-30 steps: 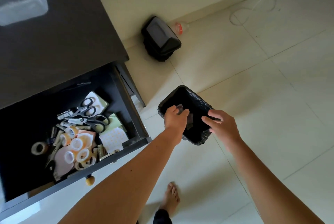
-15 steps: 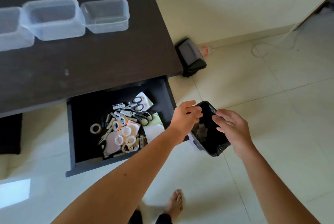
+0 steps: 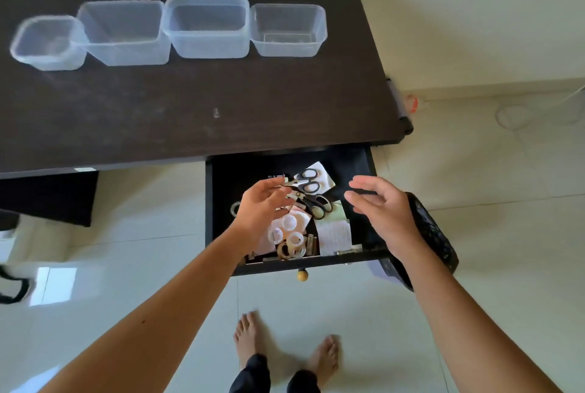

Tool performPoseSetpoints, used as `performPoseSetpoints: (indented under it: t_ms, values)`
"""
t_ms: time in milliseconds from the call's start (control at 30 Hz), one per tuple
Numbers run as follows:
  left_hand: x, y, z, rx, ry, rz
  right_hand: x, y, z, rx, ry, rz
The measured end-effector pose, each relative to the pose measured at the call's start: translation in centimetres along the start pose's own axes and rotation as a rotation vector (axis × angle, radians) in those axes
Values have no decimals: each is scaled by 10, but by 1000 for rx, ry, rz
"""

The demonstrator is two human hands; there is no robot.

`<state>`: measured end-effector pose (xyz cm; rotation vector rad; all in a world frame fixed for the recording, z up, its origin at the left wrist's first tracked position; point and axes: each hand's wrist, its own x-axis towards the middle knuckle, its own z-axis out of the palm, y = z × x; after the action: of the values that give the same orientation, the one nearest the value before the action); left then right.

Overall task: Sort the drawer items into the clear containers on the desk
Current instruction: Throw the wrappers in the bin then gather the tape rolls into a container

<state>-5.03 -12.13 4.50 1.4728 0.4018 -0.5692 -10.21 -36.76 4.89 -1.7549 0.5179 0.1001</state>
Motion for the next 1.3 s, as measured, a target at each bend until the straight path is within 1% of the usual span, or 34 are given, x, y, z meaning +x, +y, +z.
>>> performPoseSetpoints:
  t_ms: [100,200,300,367,433,567,700,800,933,1033,1100,1300]
  values:
    - [5,-11,-31,92,56,16,4,4,24,-68,-66,-1]
    - [10,-27,-50,220,86,9,4,7,47,-202,-168,-6]
    - [16,-43,-59,373,52,-8,5,17,66,-359,-318,30]
    - [18,-50,-60,413,35,-23,6,25,73,-447,-416,52]
    - [20,-55,-60,415,37,-35,7,32,77,-516,-465,43]
    - [23,-61,-63,342,35,-67,14,33,80,-592,-480,14]
    - [25,-62,-66,292,18,-71,21,37,82,-610,-492,13]
    - [27,-65,-66,353,-11,-52,24,40,85,-611,-512,12]
    - [29,-68,-63,536,-45,25,28,43,87,-633,-534,16]
    - [30,-68,-59,629,-64,60,28,45,86,-598,-548,29]
    - [30,-67,-57,643,-64,65,28,44,86,-582,-531,-17]
    - [33,-64,-56,590,-9,57,28,42,94,-582,-456,-171]
